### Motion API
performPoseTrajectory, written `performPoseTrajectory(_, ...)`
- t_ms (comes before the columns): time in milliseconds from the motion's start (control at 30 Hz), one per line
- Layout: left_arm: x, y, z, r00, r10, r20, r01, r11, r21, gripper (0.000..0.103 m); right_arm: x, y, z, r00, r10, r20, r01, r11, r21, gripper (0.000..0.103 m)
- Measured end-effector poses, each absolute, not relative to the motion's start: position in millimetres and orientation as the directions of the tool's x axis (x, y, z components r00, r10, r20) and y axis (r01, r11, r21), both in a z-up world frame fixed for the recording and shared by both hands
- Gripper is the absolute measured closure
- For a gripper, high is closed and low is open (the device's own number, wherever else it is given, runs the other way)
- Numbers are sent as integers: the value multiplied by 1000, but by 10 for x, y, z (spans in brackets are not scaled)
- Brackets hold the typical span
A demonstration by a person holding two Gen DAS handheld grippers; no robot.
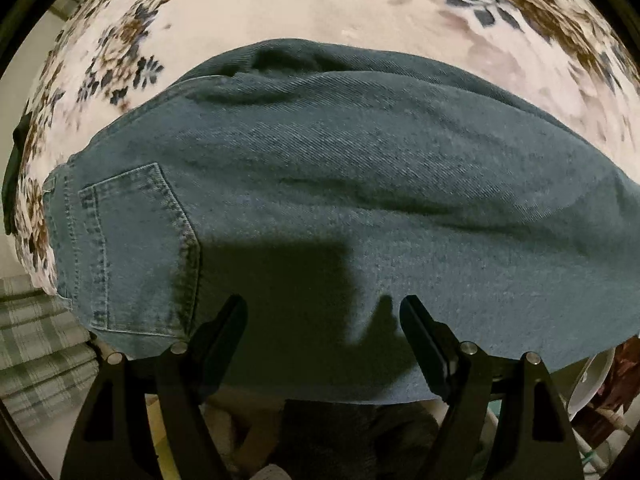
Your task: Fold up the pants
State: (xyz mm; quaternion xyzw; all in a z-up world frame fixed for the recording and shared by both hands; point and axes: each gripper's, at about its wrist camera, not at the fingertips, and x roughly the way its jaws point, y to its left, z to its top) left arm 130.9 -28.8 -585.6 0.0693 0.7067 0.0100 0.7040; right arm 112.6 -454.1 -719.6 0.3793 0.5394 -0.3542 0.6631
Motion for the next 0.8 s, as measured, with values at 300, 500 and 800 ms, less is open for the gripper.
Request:
performPoseTrajectory(300,1476,-155,-5924,-28,113,-993,88,990,110,25,998,-4752,-7460,14,99,-995,891,451,57,79)
performPoseTrajectory(500,1668,-217,-5689,46,56,-997,106,992,61,25,1603,-4733,-6853,187,-3,-982,756,639,142,49)
performPoseTrajectory(800,2093,-113,-6173,41,108,-993,96,989,111,25,2361,-4722,-7407,57,-78,-995,599,800,-28,90)
